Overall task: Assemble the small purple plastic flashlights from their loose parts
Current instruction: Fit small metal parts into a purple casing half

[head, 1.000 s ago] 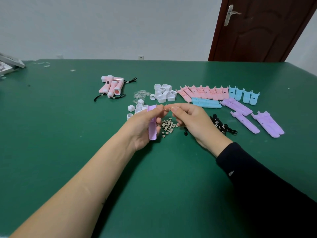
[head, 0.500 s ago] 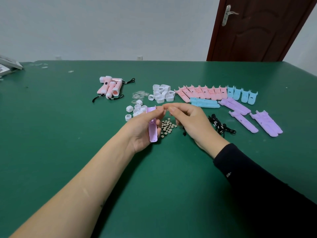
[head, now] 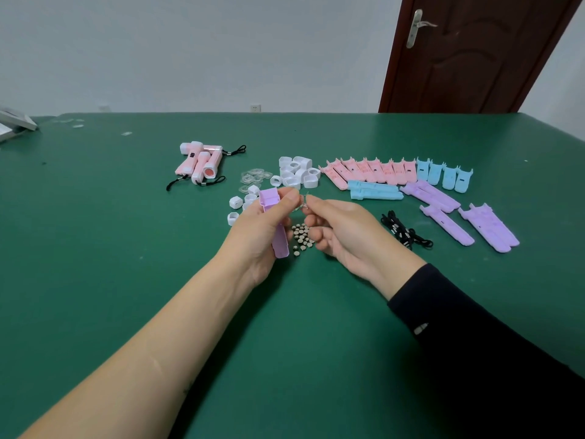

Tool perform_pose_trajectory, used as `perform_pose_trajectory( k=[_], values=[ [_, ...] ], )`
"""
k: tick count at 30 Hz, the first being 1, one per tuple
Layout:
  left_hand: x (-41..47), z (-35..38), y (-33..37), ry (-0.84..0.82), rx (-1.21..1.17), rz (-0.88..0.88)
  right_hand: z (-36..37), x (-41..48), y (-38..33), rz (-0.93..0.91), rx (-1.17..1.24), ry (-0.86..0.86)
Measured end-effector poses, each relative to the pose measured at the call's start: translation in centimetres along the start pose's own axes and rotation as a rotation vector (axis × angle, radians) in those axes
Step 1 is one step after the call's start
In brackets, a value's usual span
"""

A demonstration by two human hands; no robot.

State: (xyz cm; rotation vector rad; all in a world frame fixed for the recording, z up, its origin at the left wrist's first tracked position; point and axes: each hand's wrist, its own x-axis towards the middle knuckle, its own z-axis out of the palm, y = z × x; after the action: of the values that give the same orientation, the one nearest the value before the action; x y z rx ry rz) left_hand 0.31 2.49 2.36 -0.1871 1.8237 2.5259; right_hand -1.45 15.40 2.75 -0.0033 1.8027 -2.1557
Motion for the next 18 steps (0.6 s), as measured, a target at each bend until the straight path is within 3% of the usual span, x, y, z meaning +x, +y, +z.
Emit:
perform_pose_trajectory(
  k=[4, 11, 18],
  values=[
    [-0.13, 0.1, -0.1, -0.005, -0.001, -0.004, 0.0, -0.03, -0.14, 0.032, 0.109, 0.018],
    [-0.12, 0.14, -0.23, 0.006, 0.033, 0.033, 0.2, -0.33, -0.12, 0.111, 0.057, -0.07],
    [-0.26, 0.31, 0.02, -0.026, -0.068, -0.084, -0.05, 0.02, -0.1, 0.06, 0.142, -0.005]
  ],
)
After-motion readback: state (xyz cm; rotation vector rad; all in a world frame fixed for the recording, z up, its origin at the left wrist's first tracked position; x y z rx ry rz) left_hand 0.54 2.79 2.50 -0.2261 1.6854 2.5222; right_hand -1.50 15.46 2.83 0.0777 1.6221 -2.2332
